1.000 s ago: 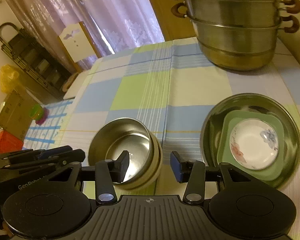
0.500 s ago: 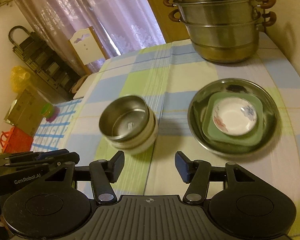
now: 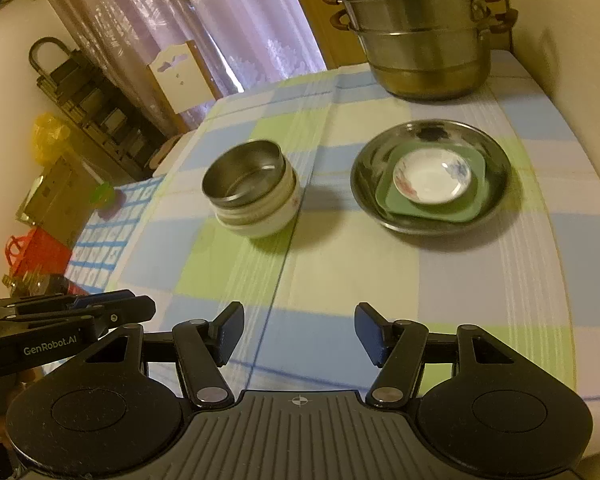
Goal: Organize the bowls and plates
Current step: 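Withdraw both grippers away from the stacked bowls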
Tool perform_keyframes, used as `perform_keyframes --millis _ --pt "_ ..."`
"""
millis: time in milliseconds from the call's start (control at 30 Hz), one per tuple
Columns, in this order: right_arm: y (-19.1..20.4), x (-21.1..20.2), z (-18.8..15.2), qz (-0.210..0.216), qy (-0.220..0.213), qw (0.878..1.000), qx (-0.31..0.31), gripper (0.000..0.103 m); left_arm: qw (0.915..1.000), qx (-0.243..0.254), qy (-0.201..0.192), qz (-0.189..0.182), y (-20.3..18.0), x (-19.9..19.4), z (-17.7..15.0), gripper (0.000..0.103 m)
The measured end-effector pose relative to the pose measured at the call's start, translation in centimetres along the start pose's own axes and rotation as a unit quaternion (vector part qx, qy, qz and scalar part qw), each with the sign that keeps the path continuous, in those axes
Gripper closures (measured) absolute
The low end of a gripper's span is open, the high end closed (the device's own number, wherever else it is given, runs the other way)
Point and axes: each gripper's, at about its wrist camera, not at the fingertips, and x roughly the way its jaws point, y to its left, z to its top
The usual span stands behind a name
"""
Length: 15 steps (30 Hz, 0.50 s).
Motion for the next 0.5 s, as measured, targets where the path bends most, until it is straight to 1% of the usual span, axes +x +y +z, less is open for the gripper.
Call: perform_keyframes --millis 200,500 --pt "-0.4 -1.4 -2.1 0.001 0.006 1.0 -0.008 0.041 1.0 -0.006 0.002 0.004 -1.5 -1.1 -2.3 0.079" --pt "-1.4 -3.0 -4.4 -0.003 0.012 1.0 -0.018 0.041 0.9999 -0.012 0.003 0.007 -3.5 -2.0 -4.4 0.079"
